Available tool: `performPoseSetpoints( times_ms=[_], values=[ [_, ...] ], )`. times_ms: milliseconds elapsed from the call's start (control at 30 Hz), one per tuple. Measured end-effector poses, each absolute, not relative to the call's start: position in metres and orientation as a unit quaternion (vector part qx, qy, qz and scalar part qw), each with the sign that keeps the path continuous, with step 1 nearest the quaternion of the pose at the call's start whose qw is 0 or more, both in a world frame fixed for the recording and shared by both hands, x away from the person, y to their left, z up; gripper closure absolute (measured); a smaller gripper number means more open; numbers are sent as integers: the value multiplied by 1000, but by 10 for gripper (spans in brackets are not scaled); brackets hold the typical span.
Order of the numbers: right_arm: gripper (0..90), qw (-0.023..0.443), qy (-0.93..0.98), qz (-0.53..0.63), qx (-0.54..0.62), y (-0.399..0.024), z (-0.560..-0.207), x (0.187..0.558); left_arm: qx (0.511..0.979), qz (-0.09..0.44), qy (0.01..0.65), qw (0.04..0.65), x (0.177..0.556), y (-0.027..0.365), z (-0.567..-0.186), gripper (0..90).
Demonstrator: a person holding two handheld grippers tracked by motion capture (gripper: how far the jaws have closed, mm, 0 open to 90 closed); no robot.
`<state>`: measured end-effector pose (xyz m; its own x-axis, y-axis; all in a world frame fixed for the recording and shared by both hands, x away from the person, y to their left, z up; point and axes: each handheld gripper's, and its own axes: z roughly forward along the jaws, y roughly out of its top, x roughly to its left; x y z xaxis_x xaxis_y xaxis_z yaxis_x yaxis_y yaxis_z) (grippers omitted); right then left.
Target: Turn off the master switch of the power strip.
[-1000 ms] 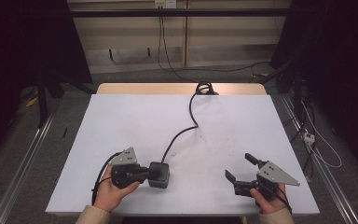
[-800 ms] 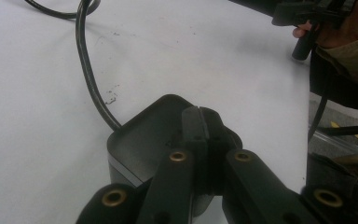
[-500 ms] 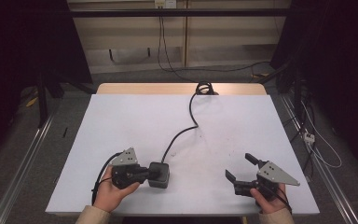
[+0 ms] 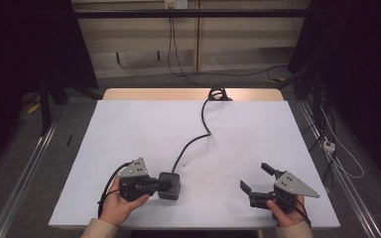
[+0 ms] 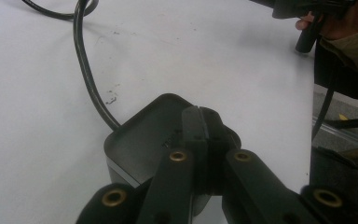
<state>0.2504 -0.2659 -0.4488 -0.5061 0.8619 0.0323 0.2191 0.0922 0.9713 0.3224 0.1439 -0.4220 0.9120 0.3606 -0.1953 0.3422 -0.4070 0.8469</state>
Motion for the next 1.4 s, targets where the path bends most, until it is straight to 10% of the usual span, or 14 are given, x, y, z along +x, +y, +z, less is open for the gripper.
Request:
performPoseSetpoints(
  times_ms=[1400],
  values=[
    [57,297,678,543,397,-266,-449,252,849,25,209,486,318,143,-418,900]
  ],
)
